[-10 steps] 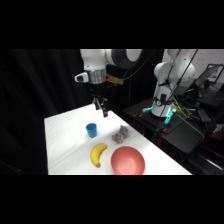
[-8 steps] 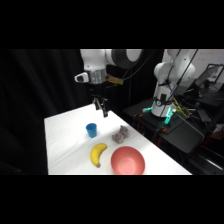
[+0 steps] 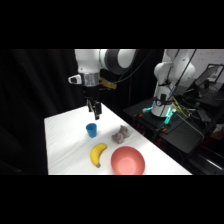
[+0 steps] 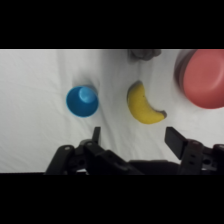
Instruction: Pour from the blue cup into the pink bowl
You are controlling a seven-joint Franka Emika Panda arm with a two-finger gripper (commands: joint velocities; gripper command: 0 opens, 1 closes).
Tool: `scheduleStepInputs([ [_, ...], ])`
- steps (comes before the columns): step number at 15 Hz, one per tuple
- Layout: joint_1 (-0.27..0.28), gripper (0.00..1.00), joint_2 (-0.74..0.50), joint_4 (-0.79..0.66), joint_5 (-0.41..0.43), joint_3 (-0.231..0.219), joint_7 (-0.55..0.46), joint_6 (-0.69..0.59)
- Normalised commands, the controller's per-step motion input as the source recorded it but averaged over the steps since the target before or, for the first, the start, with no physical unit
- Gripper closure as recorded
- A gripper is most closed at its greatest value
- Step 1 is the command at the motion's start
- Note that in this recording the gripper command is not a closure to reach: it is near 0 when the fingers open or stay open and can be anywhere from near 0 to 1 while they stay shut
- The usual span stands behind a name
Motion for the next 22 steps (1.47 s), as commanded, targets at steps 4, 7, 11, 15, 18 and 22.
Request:
scheduleStepInputs([
  [4, -0.057, 0.0, 0.29, 0.17, -0.046, -0.033, 0.06, 0.24],
  [7, -0.076, 0.0, 0.3, 0.2, 0.022, -0.034, 0.04, 0.17],
  [11, -0.067, 0.0, 0.22, 0.17, 0.109, 0.009, 0.02, 0.09],
  [15, -0.076, 0.0, 0.2, 0.15, 0.197, 0.063, -0.02, 0.08],
  [18, -0.115, 0.0, 0.26, 0.21, 0.227, 0.094, -0.04, 0.07],
  [22, -0.116, 0.0, 0.21, 0.19, 0.193, 0.106, -0.05, 0.03],
])
